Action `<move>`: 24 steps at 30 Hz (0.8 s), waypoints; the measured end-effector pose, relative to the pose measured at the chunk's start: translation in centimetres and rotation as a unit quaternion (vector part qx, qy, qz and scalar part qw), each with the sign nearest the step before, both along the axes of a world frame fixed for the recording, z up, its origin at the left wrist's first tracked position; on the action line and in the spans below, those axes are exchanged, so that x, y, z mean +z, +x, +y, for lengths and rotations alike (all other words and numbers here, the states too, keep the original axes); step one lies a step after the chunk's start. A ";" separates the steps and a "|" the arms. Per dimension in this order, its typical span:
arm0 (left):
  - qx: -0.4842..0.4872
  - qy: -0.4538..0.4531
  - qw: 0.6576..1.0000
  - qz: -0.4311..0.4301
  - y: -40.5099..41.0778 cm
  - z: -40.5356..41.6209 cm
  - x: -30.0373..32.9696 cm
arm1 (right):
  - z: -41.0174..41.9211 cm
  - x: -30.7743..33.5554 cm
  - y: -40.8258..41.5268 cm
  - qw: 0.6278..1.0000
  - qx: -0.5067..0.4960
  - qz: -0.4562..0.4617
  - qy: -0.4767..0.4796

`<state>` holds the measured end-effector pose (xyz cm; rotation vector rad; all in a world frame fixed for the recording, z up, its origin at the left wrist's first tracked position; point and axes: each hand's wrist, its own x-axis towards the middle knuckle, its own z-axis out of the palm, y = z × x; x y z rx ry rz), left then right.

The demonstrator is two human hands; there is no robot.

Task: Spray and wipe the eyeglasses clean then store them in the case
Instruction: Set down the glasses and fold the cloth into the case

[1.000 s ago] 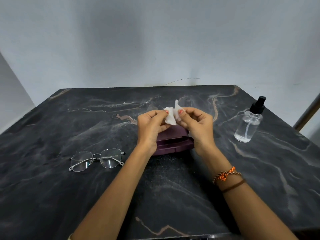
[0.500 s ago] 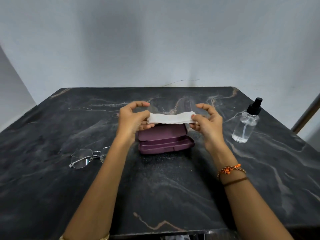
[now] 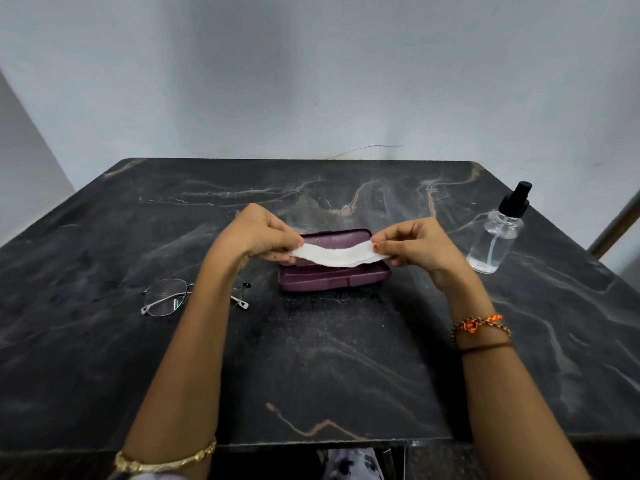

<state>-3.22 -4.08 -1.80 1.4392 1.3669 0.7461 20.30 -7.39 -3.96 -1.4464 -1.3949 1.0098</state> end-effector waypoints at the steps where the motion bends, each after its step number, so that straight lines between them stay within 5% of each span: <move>1: -0.010 0.003 1.000 0.012 0.0 0.0 0.0 | 0.0 0.0 0.0 1.000 0.008 -0.010 -0.003; 24: -0.091 -0.019 0.972 0.215 0.7 -0.3 -0.7 | 0.4 -0.4 -0.3 0.973 0.056 -0.223 -0.010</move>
